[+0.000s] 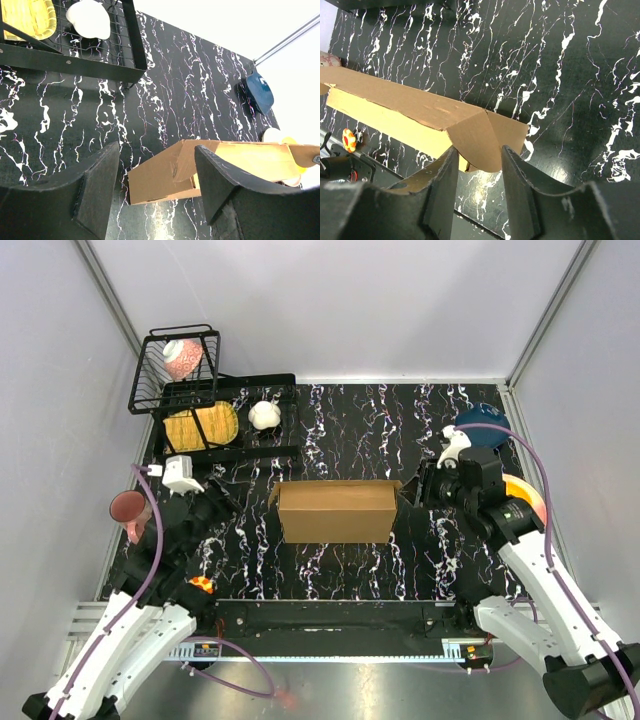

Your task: Fold the paper box

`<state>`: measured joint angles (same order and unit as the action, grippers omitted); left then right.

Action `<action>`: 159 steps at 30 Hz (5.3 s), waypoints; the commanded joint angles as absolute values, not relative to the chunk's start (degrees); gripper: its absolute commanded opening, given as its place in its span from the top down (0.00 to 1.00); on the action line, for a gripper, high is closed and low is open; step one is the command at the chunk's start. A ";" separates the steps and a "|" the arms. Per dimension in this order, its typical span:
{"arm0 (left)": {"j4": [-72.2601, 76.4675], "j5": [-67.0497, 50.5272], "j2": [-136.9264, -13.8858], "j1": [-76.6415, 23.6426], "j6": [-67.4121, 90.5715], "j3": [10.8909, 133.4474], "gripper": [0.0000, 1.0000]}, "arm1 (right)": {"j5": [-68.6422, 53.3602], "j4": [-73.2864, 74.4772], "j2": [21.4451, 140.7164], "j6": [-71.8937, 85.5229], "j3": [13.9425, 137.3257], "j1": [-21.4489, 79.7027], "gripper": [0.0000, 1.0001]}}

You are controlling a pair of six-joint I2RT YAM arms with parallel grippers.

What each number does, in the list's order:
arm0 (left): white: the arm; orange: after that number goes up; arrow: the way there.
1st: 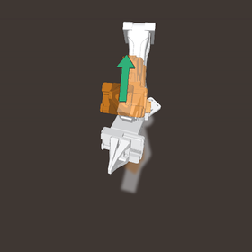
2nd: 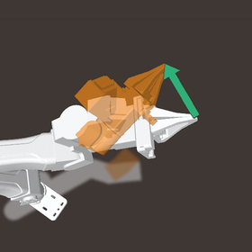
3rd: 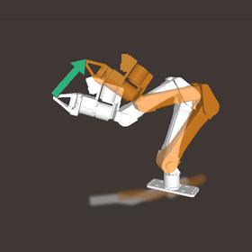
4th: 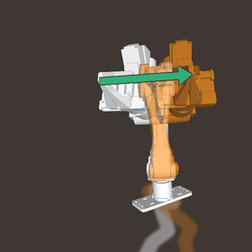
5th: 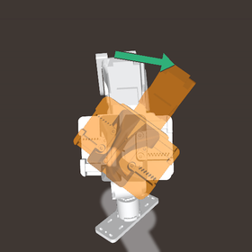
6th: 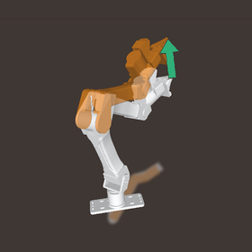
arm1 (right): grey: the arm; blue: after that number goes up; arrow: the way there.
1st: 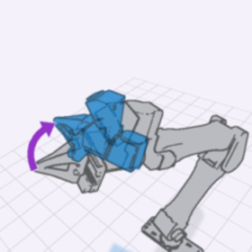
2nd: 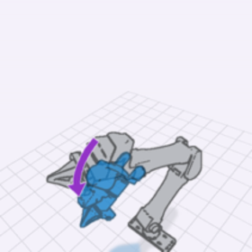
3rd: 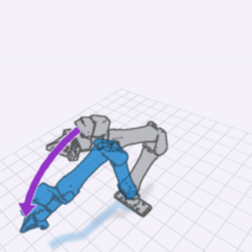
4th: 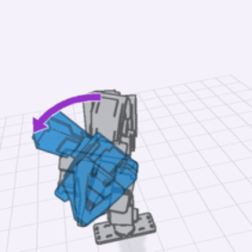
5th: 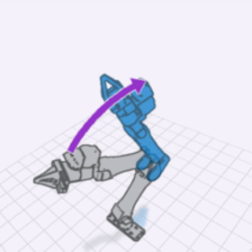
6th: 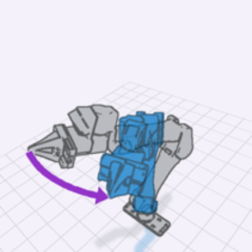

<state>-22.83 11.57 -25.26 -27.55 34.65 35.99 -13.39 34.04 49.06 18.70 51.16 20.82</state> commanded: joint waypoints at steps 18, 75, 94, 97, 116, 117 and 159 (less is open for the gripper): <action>-16.79 1.76 -29.18 -27.51 30.15 37.71 0.36 | -13.27 28.65 50.01 19.16 49.75 21.53 0.72; -25.58 -17.14 -30.49 -33.49 21.53 36.21 0.54 | -12.48 28.92 51.15 19.95 50.45 21.80 0.76; -15.39 -9.42 -30.06 -33.75 26.27 34.11 0.94 | -13.18 27.42 49.40 23.11 49.75 22.06 0.82; -12.22 -6.17 -31.02 -33.75 27.86 32.87 0.97 | -13.01 26.81 49.22 25.13 49.48 22.59 0.85; -6.24 3.34 -38.85 -33.84 27.07 33.49 1.00 | -12.57 29.62 51.33 33.48 53.52 23.73 1.00; -6.24 3.69 -38.85 -33.92 26.98 33.49 1.00 | -12.57 29.62 51.24 33.66 53.87 23.73 1.00; -5.98 2.90 -36.12 -34.10 27.51 33.14 1.00 | -7.21 31.03 52.30 29.53 51.85 26.72 1.00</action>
<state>-9.02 2.76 -37.17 -33.89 27.38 32.23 -8.12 32.29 52.58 28.47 50.85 26.20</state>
